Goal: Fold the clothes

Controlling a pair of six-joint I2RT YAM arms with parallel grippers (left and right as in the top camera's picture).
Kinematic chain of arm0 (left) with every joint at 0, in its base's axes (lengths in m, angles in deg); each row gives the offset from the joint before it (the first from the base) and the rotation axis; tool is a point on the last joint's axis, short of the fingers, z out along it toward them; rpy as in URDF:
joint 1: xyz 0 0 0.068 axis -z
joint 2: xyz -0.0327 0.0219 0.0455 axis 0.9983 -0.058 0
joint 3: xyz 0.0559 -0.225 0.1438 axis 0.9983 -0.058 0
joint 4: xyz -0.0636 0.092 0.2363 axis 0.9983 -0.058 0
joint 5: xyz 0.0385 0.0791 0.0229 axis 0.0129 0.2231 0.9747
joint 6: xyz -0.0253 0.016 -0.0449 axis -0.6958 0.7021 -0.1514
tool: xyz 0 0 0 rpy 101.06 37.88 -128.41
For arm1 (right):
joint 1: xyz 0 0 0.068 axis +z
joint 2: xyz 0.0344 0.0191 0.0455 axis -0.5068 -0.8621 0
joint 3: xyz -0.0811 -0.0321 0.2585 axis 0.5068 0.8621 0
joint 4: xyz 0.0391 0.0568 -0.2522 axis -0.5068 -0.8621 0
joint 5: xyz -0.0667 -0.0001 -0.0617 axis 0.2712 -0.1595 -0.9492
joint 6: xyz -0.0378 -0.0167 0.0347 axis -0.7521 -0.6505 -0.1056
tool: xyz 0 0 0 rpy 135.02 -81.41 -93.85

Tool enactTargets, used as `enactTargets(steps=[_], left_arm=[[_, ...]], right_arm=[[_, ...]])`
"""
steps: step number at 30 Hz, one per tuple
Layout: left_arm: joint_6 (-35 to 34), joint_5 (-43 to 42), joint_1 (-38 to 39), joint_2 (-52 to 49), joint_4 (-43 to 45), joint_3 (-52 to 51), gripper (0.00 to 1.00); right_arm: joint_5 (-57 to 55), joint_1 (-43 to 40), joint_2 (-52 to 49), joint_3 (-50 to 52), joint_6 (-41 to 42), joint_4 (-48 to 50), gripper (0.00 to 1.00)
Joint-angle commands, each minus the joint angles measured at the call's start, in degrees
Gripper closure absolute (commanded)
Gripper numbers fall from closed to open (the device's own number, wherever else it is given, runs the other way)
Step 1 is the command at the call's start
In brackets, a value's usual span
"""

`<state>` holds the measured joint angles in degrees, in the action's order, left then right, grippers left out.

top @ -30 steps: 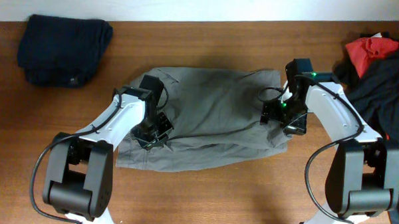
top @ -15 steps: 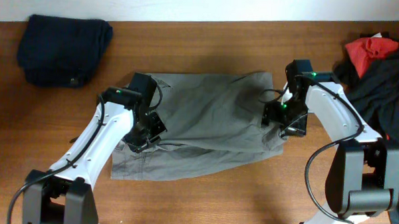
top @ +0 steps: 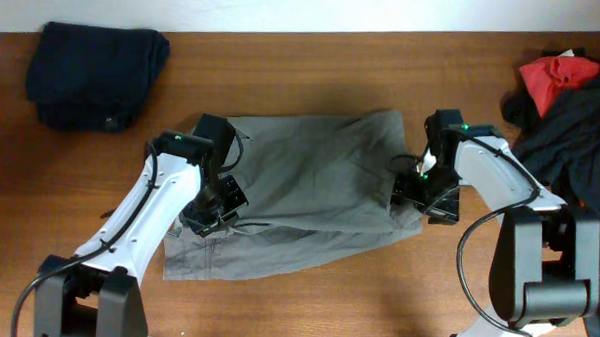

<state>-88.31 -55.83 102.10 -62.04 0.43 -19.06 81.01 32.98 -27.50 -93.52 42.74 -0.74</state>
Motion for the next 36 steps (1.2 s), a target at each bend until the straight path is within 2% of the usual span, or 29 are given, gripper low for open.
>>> enactTargets(steps=[1, 5, 6, 7, 8, 18, 23, 29, 33, 35, 36], left_arm=[[1.0, 0.9, 0.0, 0.7, -0.2, -0.2, 0.99], [1.0, 0.9, 0.0, 0.7, -0.2, -0.2, 0.99], [1.2, 1.1, 0.0, 0.7, -0.1, -0.2, 0.99], [1.7, 1.0, 0.0, 0.7, -0.1, -0.2, 0.99], [2.3, 1.0, 0.0, 0.7, -0.1, -0.1, 0.99], [6.1, 1.0, 0.0, 4.9, -1.1, 0.6, 0.99], [6.1, 0.8, 0.0, 5.2, -8.0, 0.5, 0.99], [6.1, 1.1, 0.0, 5.2, -12.2, 0.5, 0.99], [6.1, 2.4, 0.0, 5.0, -12.4, 0.5, 0.99], [7.4, 2.4, 0.0, 5.0, -12.4, 0.5, 0.98], [7.7, 2.4, 0.0, 5.0, -12.8, 0.4, 0.91]], right_arm=[[1.0, 0.1, 0.3, 0.7, 0.7, 1.6, 0.23], [0.9, 0.1, 0.3, 0.7, 0.9, 2.8, 0.67], [0.9, 0.1, 0.3, 0.7, 0.9, 3.2, 0.86], [0.6, 0.0, 0.3, 0.6, 1.2, 3.5, 0.93], [0.2, 0.0, 0.3, 0.2, 1.4, 3.2, 0.96], [-6.8, 0.0, 1.6, -13.5, 1.4, -11.4, 0.96], [-9.7, 0.0, 1.6, -14.1, 0.4, -20.2, 0.96], [-10.6, 0.0, 1.6, -14.0, 0.4, -23.8, 0.96], [-12.5, 0.1, 1.6, -12.9, 0.4, -24.7, 0.9], [-12.9, 0.1, 1.6, -11.5, 0.4, -25.4, 0.83], [-12.9, 0.1, 1.6, -10.8, 0.4, -26.0, 0.76]])
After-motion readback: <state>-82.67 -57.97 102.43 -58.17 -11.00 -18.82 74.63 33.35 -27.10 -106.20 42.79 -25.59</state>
